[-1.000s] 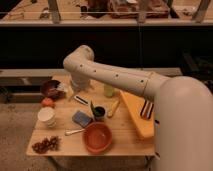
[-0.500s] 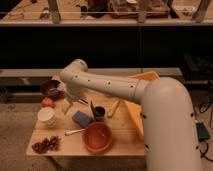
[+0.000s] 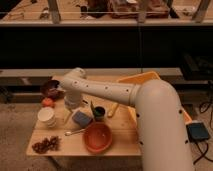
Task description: Place sponge in paper cup
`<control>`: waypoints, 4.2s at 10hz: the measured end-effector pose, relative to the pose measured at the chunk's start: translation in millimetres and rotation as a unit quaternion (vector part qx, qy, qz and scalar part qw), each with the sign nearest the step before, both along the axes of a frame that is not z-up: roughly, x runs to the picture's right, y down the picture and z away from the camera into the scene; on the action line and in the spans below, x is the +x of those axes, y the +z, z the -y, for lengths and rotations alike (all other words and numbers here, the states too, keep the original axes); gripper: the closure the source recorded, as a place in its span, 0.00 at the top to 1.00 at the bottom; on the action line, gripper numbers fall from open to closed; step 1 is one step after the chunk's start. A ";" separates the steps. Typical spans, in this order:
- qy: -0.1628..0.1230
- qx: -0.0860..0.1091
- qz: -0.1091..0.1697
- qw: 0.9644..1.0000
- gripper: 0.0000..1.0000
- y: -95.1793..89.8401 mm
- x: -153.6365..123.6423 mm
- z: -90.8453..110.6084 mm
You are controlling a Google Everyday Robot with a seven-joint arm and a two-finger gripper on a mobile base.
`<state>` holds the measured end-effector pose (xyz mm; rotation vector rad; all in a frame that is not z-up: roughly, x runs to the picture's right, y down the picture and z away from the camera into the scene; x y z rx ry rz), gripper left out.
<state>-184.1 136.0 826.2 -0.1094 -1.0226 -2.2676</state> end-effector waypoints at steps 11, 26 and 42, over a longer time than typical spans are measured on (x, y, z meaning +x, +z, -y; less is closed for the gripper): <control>-0.033 0.029 -0.028 0.999 0.79 41.6 23.0 -25.8; -0.002 0.076 -0.019 0.997 0.50 0.7 19.8 64.1; -0.109 0.147 0.173 0.968 0.50 -123.5 -165.2 78.0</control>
